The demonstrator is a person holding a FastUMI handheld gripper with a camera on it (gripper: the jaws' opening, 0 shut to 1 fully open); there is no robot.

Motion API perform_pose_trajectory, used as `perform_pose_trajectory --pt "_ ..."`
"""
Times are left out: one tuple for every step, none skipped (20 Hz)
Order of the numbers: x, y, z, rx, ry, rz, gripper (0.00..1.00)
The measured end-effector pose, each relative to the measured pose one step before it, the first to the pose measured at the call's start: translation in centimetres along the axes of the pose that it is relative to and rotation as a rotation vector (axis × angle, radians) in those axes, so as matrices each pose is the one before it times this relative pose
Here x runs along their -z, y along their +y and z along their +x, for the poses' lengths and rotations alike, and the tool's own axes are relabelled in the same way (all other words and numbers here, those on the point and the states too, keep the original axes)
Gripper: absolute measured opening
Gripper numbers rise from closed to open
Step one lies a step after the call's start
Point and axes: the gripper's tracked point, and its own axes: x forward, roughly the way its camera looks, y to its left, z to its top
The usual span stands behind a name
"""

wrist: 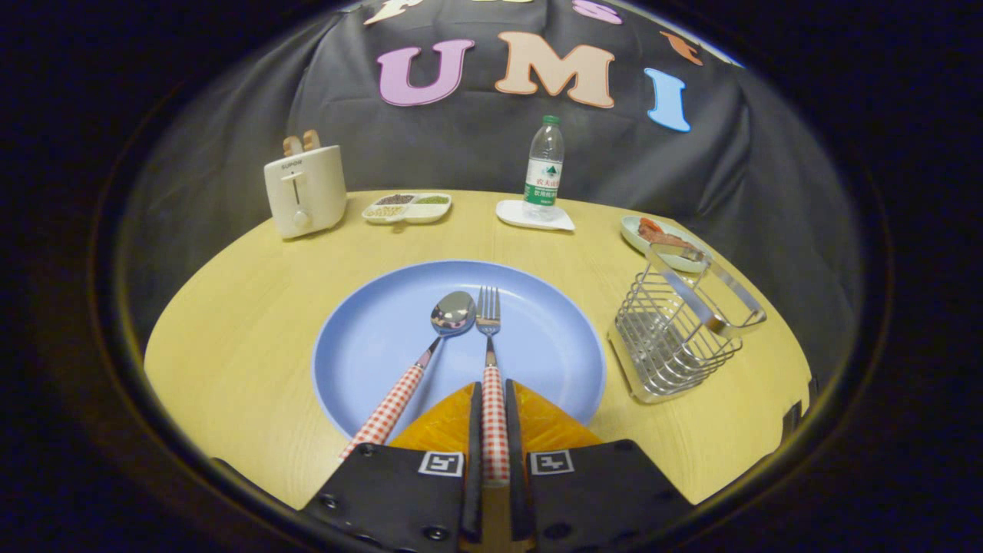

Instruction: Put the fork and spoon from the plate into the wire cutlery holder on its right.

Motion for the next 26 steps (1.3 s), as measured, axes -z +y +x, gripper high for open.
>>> perform_pose_trajectory --pt "-0.02 -0.032 -0.02 0.00427 0.00319 -0.00431 0.16" --pt "0.076 -0.057 -0.087 0.00015 0.00168 -0.00253 0.15" --pt "-0.132 -0.078 -0.181 0.00142 0.00075 -0.0011 0.14" --pt "-0.188 -0.163 -0.273 0.0035 -0.00451 0.00105 0.14" --pt "-0.413 -0.24 -0.28 0.00731 -0.0087 0.00223 0.14" --pt "-0.305 -0.265 -0.25 0.00409 -0.00816 0.00539 0.14" --pt "-0.52 -0.257 -0.352 0.00413 -0.01031 0.00657 0.14" --pt "-0.474 -0.164 -0.274 0.00041 -0.00767 0.0053 0.14" --pt "-0.546 -0.119 -0.404 -0.00283 -0.00562 0.00411 0.14" --pt "-0.512 -0.171 -0.424 -0.00701 -0.00229 0.00672 0.14" --pt "-0.679 -0.124 -0.52 -0.00779 -0.00371 0.00808 0.14" --pt "-0.737 -0.226 -0.491 -0.00515 -0.00922 0.00709 0.14" --pt "-0.941 -0.269 -0.61 -0.00368 -0.0113 0.00371 0.14" --pt "-0.948 -0.452 -0.633 0.00012 -0.01448 -0.00021 0.14" --pt "-1.05 -0.493 -0.598 0.00191 -0.01135 -0.00077 0.14" --pt "-0.933 -0.592 -0.516 0.00119 -0.01127 0.00374 0.14" --pt "-1.006 -0.506 -0.651 -0.00626 -0.00773 0.00641 0.14" --pt "-0.764 -0.672 -0.801 -0.00579 -0.00366 -0.00265 0.14" --pt "-0.675 -0.96 -0.64 -0.00045 0.00162 -0.01539 0.14" --pt "-0.422 -1.178 -0.656 0.00181 0.00723 -0.02289 0.14" --pt "-0.271 -1.087 -0.538 -0.00066 0.01437 -0.02388 0.14" --pt "0.015 -0.967 -0.542 -0.00261 0.01639 -0.02147 0.14" --pt "0.042 -1.015 -0.36 -0.00238 0.02107 -0.01894 0.14" --pt "0.261 -1.036 -0.321 0.00067 0.02335 -0.02229 0.14" --pt "0.202 -1.029 -0.236 0.0017 0.02663 -0.02408 0.14" --pt "0.41 -0.851 -0.21 -0.00265 0.02775 -0.02034 0.14"
